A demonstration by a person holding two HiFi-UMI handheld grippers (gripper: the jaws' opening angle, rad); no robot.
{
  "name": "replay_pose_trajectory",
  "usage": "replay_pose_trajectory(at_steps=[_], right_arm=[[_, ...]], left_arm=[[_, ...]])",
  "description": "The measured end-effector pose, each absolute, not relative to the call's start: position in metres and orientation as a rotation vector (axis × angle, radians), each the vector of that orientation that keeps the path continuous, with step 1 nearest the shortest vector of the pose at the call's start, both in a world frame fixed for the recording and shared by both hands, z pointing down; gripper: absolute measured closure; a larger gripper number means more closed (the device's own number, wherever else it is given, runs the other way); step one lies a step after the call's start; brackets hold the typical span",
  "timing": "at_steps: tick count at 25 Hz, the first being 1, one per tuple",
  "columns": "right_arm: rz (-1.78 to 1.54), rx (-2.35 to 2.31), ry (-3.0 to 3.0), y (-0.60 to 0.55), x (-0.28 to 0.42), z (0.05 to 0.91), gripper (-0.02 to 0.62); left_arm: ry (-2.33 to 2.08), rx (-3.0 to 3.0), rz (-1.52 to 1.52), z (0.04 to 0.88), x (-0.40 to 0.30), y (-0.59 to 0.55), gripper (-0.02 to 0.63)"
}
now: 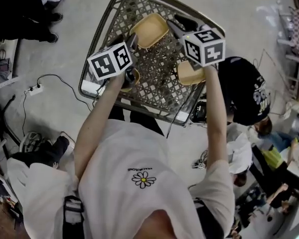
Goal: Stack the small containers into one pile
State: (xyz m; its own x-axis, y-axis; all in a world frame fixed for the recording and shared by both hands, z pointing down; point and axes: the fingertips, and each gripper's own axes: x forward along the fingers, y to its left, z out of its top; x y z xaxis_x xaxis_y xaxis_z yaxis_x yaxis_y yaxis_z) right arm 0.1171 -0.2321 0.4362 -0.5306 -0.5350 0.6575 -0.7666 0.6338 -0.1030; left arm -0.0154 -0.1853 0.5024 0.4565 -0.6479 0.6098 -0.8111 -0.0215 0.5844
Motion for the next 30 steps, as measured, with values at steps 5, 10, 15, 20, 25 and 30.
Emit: replay_pose_trajectory(at_steps=[5, 10, 15, 20, 25, 30], right_arm=[[0.578, 0.878, -2.128, -0.263, 0.124, 0.509, 0.456], [0.625, 0.757, -2.018, -0.272, 0.126, 0.565, 0.456], [0.673, 0.678, -1.943, -0.272, 0.13, 0.601, 0.457], [0.703, 0.697, -1.897, -0.272, 0.139, 0.622, 0.462], [0.711, 0.709, -1.882, -0.267, 0.143, 0.631, 0.517], [0.676, 0.746, -1.895, -0.265, 0.139, 0.626, 0.551]], left_arm=[[-1.299, 1.534, 0.324, 0.559, -0.014, -0.185, 0.419], [-1.275, 1.485, 0.37, 0.588, -0.003, -0.185, 0.418], [-1.25, 1.427, 0.381, 0.606, 0.005, -0.182, 0.418], [-1.234, 1.387, 0.363, 0.619, 0.007, -0.183, 0.419], [-1.249, 1.362, 0.378, 0.626, 0.003, -0.183, 0.506], [-1.255, 1.368, 0.371, 0.625, 0.002, -0.185, 0.541]])
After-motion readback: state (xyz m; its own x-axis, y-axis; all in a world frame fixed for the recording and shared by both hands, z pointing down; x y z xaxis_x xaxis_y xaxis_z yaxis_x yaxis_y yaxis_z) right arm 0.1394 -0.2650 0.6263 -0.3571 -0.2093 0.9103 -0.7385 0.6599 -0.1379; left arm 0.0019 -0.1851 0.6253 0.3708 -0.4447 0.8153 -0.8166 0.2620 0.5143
